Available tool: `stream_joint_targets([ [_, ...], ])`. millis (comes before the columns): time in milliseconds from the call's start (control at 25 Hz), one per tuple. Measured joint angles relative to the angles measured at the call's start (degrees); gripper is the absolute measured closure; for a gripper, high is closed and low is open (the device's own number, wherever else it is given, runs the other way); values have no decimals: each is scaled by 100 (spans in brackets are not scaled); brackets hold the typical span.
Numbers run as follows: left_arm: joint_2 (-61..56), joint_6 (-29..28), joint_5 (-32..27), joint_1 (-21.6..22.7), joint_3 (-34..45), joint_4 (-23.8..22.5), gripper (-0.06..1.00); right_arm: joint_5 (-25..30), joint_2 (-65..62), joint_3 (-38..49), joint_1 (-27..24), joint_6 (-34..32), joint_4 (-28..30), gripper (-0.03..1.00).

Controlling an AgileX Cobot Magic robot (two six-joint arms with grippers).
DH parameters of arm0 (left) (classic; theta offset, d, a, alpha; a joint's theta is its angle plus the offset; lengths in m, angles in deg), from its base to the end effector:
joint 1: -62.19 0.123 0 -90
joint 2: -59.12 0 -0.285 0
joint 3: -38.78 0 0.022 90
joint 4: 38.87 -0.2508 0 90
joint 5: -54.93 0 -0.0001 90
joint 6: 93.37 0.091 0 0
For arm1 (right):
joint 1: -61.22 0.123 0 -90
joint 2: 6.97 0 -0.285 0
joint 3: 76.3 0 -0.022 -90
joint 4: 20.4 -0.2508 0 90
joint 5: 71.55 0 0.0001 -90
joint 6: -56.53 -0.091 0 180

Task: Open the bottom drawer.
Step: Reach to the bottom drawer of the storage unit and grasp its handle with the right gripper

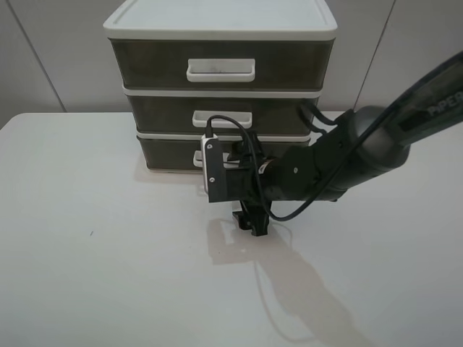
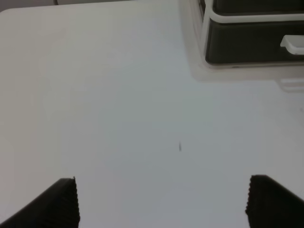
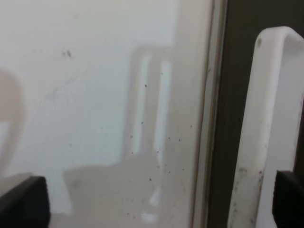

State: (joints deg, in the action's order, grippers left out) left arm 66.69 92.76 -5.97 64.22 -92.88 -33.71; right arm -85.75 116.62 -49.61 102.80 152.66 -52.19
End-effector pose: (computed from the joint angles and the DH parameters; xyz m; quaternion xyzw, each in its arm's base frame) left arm -0.0059 -0.0074 0.2785 0.0324 0.8503 -0.0076 0.5253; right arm 0.2780 0.2310 0.0862 -0.7340 0.5749 -0.1320 0.3366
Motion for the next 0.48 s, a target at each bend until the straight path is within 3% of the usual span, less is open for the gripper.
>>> stream_joint_targets([
  [480,0,0,0,0,0,-1,23,202,0,-236,-64,319,-275,15],
])
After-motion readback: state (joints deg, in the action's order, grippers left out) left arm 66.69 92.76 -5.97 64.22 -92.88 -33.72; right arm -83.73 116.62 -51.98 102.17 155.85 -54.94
